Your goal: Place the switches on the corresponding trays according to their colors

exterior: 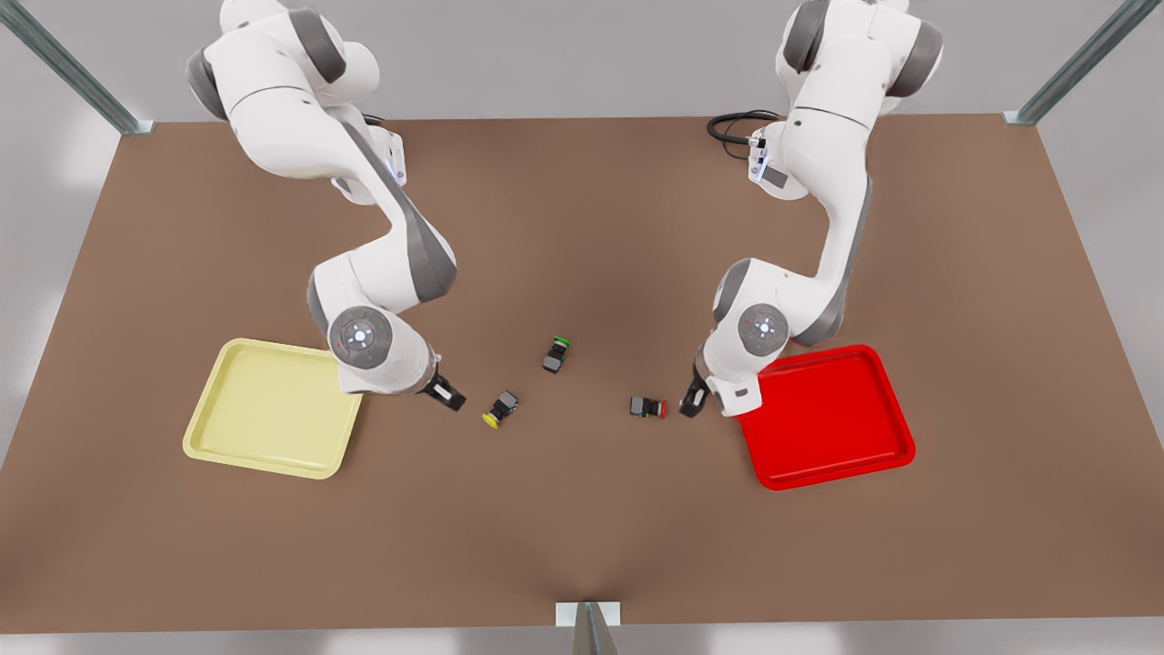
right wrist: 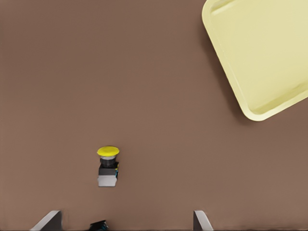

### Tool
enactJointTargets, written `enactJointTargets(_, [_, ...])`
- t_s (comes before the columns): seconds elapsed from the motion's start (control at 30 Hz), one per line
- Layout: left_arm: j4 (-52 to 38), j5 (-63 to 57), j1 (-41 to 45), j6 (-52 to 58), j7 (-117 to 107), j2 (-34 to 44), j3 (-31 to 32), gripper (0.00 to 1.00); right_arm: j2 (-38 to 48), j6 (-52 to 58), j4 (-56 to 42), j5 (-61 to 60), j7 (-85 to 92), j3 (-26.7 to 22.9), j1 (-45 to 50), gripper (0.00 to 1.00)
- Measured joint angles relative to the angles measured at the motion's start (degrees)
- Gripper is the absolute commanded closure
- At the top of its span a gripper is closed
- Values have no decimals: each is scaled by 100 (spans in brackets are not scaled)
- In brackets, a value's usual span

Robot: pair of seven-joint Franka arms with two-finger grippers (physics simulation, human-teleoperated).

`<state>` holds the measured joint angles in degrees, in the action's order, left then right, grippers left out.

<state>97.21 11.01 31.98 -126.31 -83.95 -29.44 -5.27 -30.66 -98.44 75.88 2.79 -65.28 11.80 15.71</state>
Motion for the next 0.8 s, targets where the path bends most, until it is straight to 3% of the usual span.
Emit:
enactJointTargets(0.33, [-595, -26, 458, -816, -1185, -1152, -18, 0, -1016, -280, -527, 11, -479, 7, 574, 0])
enactJointTargets(0.8, [-607, -28, 507, -1089, -1844, -1651, -18, 0, -1671, -1419, -126, -68, -358, 48, 538, 0])
